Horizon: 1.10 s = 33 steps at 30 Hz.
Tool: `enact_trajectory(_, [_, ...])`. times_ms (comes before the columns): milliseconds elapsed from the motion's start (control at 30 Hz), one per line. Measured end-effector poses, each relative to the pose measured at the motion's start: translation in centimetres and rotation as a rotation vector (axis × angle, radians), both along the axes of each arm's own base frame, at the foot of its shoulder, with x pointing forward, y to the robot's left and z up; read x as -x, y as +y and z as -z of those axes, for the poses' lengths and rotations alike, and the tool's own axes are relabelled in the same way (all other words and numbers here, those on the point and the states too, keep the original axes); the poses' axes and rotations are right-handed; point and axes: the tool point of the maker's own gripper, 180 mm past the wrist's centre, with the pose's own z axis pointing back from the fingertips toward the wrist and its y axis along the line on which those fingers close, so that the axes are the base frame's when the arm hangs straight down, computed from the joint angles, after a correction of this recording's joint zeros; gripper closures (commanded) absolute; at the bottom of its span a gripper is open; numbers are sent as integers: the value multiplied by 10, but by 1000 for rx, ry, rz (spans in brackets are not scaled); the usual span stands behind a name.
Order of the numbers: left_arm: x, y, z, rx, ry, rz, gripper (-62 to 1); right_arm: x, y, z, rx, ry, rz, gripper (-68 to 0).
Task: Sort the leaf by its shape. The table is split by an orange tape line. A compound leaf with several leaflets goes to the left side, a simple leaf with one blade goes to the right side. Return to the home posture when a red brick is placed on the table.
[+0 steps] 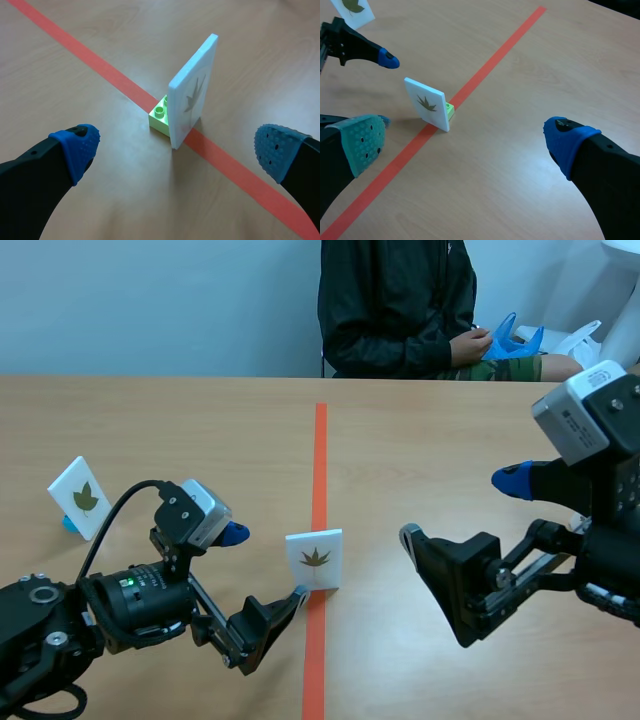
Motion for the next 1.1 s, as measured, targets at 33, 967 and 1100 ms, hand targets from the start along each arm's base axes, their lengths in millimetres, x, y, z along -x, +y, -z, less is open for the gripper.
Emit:
enact_trajectory(33, [-3, -1, 2, -6, -6, -3, -623, 0, 0, 0, 0, 0, 0, -679])
enact_trajectory(967, [-22, -39, 17, 29, -27, -17, -623, -4, -8, 4, 59, -12, 31, -679])
enact_trajectory(1100, [-29, -40, 17, 11, -42, -16, -559, -4, -8, 4, 59, -12, 31, -679])
